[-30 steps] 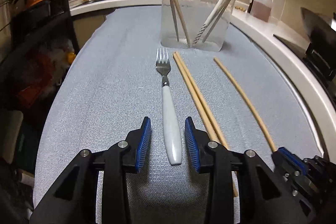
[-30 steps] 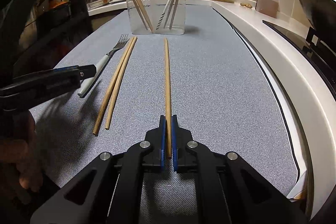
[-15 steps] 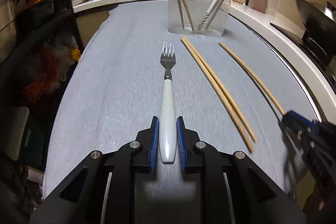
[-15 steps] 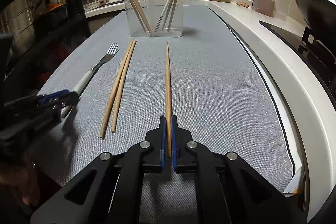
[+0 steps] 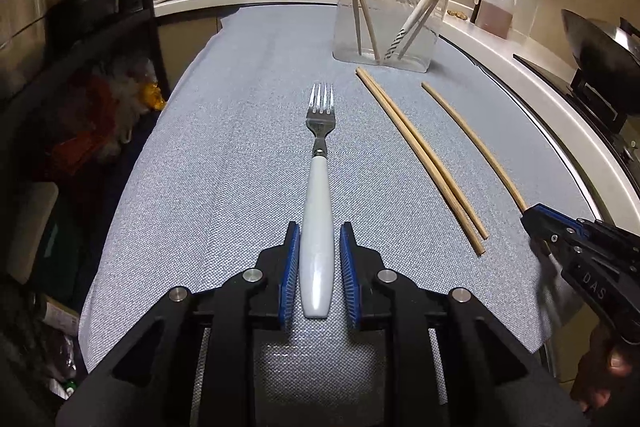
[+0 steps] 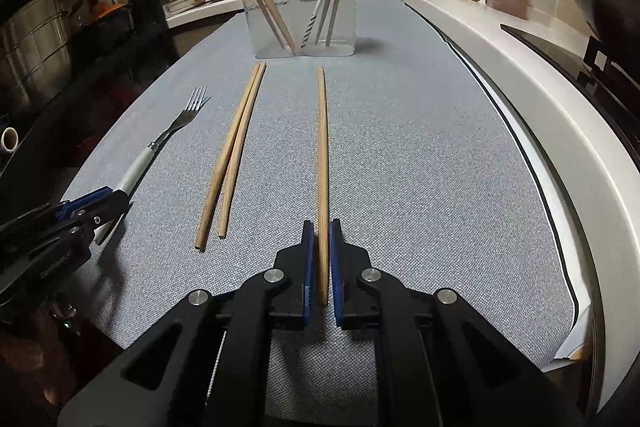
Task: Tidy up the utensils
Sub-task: 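Center the left tool around the white fork handle and close it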
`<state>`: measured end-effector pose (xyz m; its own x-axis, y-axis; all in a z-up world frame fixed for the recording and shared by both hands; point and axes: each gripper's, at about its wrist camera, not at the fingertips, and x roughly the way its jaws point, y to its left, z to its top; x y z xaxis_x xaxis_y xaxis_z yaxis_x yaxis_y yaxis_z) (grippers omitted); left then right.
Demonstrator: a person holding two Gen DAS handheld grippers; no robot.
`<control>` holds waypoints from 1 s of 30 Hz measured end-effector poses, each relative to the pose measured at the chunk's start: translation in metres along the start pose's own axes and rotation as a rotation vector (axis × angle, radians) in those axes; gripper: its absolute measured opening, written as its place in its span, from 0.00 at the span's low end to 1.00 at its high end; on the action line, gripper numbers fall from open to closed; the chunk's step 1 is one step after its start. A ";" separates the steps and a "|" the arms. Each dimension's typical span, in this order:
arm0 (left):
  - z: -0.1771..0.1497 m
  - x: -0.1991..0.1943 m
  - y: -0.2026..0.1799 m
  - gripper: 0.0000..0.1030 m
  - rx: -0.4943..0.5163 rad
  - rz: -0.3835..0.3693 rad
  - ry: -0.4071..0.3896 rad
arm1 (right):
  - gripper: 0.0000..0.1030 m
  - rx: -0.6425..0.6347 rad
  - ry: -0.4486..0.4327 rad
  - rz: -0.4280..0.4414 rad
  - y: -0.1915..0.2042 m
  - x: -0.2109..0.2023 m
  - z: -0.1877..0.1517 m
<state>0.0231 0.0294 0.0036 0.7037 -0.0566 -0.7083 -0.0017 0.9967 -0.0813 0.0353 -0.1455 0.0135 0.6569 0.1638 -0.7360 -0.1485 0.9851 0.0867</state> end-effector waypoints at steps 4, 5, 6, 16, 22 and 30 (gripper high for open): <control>-0.001 -0.001 -0.003 0.24 0.015 0.012 -0.012 | 0.09 -0.005 -0.010 -0.006 0.000 0.000 0.000; -0.001 0.000 -0.004 0.24 0.019 0.015 -0.014 | 0.09 -0.008 -0.013 -0.009 0.001 0.000 0.000; -0.001 0.000 -0.004 0.24 0.021 0.017 -0.015 | 0.09 -0.009 -0.014 -0.011 0.001 0.000 -0.001; -0.001 -0.001 -0.002 0.21 0.018 0.021 -0.018 | 0.05 -0.012 -0.014 -0.016 0.004 -0.002 -0.001; -0.001 -0.002 -0.004 0.17 0.028 0.005 -0.022 | 0.05 -0.014 -0.012 -0.006 0.006 -0.003 -0.003; -0.002 -0.001 -0.005 0.17 0.030 0.002 -0.019 | 0.06 -0.014 -0.009 -0.003 0.006 -0.003 -0.002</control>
<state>0.0215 0.0247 0.0034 0.7168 -0.0537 -0.6952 0.0178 0.9981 -0.0587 0.0313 -0.1398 0.0148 0.6640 0.1615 -0.7301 -0.1571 0.9847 0.0750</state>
